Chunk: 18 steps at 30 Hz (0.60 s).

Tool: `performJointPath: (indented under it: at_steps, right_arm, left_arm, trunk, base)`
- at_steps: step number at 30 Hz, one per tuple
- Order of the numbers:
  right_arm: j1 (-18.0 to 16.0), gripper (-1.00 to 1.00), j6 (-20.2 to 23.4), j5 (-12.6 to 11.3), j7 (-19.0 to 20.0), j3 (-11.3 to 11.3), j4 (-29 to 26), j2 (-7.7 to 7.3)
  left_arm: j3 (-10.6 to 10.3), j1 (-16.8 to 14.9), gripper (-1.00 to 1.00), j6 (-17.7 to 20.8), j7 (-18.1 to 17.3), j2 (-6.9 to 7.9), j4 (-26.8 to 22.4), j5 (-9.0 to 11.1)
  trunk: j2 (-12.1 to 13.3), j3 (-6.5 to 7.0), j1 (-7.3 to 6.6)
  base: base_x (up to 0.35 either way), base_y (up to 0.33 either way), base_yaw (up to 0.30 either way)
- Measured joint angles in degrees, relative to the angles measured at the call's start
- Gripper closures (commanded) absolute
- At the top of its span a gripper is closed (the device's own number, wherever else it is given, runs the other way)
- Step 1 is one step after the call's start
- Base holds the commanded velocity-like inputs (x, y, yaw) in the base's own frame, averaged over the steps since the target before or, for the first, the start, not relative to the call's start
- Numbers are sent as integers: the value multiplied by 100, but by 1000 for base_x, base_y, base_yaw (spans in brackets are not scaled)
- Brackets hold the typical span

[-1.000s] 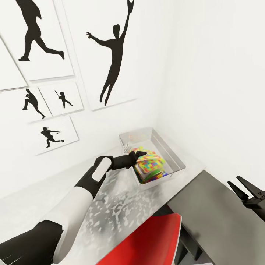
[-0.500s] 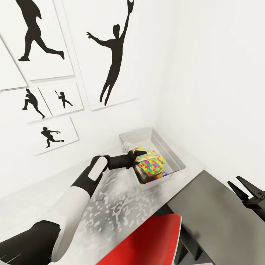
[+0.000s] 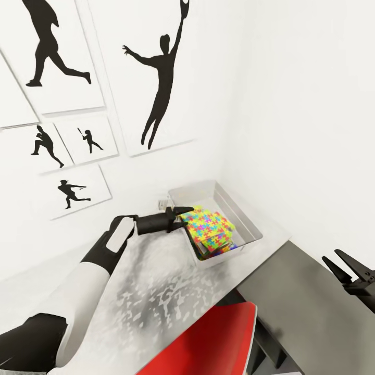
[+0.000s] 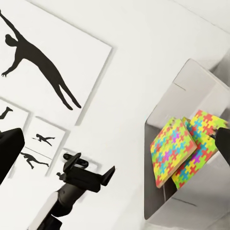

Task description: Put all the toys in the child's room - the three board games (two on the bed and one on the table), the two jigsaw puzzles on the table, and the tennis ball on the table - inside the toy box on the table in the child's room.

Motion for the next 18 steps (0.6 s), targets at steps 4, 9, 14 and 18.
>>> performJointPath:
  at_steps: [4,9,14,18]
  right_arm:
    - [0,-100,0,0,1,0,0,0]
    - [0,-100,-2,1,7,-2,0,7]
    - [0,-100,-4,-7,27,-8,-2,18]
    - [0,-100,-87,-7,41,-9,-1,19]
  left_arm:
    - [10,5,-100,52,-392,308,-10,-8]
    - [7,108,-100,31,-823,748,-13,-22]
    - [2,293,-100,11,-1319,1115,-20,-33]
    - [-1,509,-100,8,-1738,1444,-29,-49]
  trunk:
    - [0,0,0]
    - [0,0,0]
    - [0,22,1]
    - [0,57,0]
  base:
    - [0,0,0]
    - [0,0,0]
    - [-100,-116,0]
    - [-106,-126,0]
